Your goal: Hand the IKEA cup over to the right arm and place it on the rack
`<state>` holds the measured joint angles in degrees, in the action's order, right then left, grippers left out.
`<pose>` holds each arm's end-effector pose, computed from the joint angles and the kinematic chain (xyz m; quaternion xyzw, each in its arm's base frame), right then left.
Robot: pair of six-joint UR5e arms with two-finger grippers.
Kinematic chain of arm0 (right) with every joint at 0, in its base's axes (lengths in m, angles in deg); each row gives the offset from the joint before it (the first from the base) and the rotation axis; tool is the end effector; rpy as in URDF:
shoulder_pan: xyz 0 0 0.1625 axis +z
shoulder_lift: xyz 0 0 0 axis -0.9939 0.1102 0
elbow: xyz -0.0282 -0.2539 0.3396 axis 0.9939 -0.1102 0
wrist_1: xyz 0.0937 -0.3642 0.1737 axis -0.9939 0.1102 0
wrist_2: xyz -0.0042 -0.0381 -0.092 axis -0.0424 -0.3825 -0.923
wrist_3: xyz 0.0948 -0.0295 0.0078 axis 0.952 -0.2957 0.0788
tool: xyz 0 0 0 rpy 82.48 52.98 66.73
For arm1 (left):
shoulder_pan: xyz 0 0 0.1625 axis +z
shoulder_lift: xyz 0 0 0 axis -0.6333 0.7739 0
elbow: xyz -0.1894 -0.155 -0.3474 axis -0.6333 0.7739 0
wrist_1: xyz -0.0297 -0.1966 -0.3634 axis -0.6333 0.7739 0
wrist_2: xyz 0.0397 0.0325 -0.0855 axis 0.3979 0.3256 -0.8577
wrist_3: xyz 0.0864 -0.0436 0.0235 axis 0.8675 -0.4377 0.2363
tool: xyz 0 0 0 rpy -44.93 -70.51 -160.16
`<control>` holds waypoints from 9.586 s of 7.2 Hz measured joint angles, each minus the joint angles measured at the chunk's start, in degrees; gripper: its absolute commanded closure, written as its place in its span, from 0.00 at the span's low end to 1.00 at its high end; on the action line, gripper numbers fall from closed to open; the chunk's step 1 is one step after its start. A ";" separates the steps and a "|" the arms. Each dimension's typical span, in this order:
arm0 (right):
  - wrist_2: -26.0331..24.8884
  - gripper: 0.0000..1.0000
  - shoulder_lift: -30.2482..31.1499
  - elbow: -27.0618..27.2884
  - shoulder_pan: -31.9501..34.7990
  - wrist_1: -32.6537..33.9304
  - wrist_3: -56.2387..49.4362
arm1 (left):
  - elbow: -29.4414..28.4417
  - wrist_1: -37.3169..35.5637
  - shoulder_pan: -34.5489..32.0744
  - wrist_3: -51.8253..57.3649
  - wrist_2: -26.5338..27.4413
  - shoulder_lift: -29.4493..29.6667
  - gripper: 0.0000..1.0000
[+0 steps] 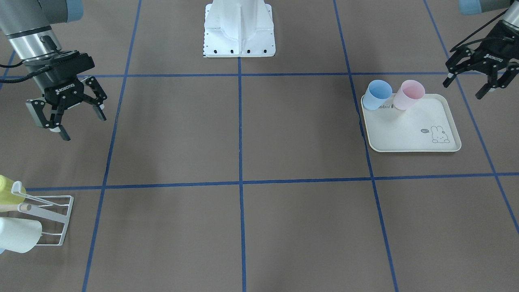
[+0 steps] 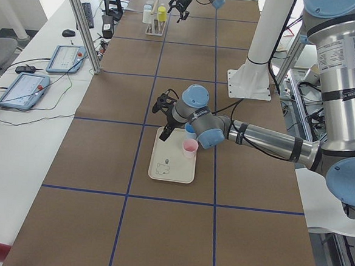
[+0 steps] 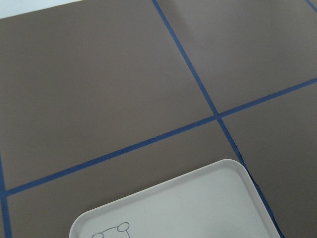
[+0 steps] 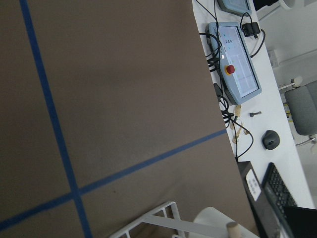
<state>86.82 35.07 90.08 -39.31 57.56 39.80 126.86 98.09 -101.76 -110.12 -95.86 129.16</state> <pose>-0.2672 -0.4268 0.3504 0.4462 -0.3009 -0.3044 0.7859 0.1150 -0.3911 0.4865 0.2372 0.4392 0.0785 0.8629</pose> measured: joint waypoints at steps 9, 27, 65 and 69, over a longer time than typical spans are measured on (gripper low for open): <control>5.16 0.00 -1.62 -0.28 -3.17 -2.29 5.55 | -7.13 15.30 17.33 -14.49 16.01 -8.47 0.26; 4.27 0.00 -11.91 -7.48 -10.95 -12.60 7.19 | 1.65 10.41 1.42 -12.51 -0.51 -1.30 1.00; -6.80 1.00 -2.96 -7.40 4.72 -7.32 -32.44 | 4.70 -7.63 -8.80 17.53 -4.36 0.43 0.00; -18.29 1.00 -2.16 -3.11 8.73 9.62 -58.90 | 4.82 -7.62 -9.58 17.78 -5.44 0.13 0.00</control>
<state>68.53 32.91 86.97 -30.59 67.18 -19.10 131.68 90.48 -111.34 -92.34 -101.30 129.29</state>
